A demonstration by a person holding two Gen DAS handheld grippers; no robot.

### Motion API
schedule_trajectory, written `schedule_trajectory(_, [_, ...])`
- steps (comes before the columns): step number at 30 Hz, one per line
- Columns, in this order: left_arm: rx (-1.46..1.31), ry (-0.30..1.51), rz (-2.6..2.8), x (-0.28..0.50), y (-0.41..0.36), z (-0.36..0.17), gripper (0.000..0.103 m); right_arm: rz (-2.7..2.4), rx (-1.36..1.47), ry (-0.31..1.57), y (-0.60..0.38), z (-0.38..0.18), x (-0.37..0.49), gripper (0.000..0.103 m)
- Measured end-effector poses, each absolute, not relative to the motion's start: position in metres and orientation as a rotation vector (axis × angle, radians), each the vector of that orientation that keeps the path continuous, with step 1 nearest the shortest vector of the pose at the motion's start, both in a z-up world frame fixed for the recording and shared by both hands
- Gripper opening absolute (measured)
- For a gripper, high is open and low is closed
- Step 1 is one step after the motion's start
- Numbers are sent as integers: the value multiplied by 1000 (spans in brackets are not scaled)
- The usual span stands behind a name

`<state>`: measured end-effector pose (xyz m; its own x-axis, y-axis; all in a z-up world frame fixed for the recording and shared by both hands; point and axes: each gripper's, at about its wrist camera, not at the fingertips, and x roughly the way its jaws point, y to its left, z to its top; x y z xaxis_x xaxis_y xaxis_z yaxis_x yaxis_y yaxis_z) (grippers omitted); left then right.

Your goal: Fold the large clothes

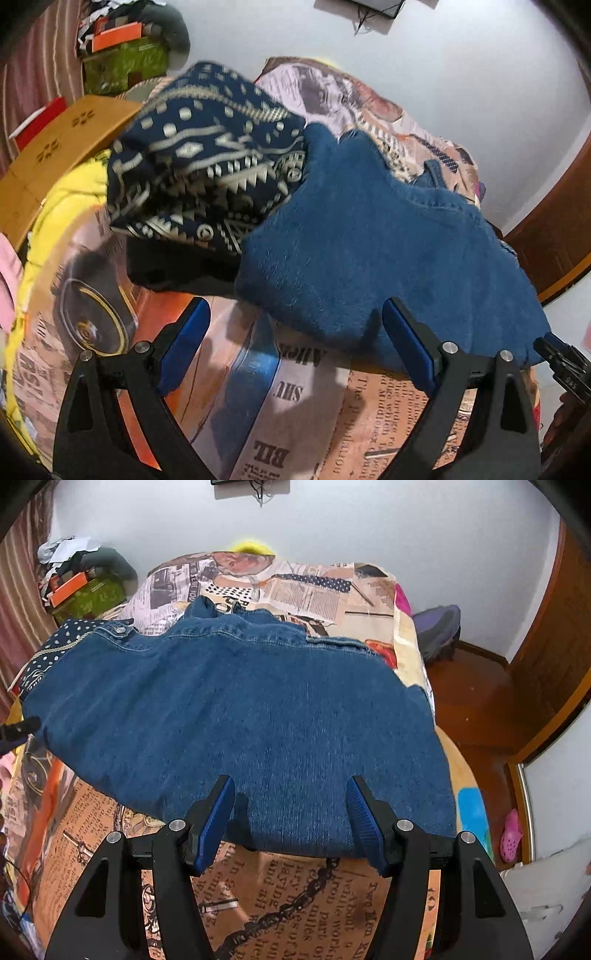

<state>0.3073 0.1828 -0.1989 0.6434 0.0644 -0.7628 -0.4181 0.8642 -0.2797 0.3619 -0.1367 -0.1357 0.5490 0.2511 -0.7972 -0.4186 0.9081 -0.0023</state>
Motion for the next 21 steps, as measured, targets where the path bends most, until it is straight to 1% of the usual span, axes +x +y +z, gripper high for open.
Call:
schedule_trajectory(8, [-627, 840, 146, 339, 182, -223, 93, 385, -173, 928, -143, -143, 361, 59])
schedule_trajectory(10, [-653, 841, 132, 345, 180, -227, 88, 380, -182, 923, -142, -143, 359, 59])
schedule_trajectory(11, [-665, 843, 124, 350, 178, -228, 82, 382, -187, 922, -141, -143, 358, 59])
schedule_trajectory(13, [-666, 841, 137, 356, 173, -228, 78, 391, -190, 920, -139, -142, 356, 59])
schedule_trajectory(16, [-625, 823, 194, 358, 163, -219, 64, 404, -187, 924, -138, -140, 354, 59])
schedule_trajectory(18, [-584, 808, 219, 356, 156, -209, 39, 411, -180, 923, -138, -138, 353, 59])
schedule_trajectory(19, [-573, 801, 219, 355, 156, -205, 36, 412, -179, 920, -137, -136, 353, 59])
schedule_trajectory(21, [-558, 770, 209, 351, 150, -193, 25, 414, -177, 911, -136, -132, 352, 59])
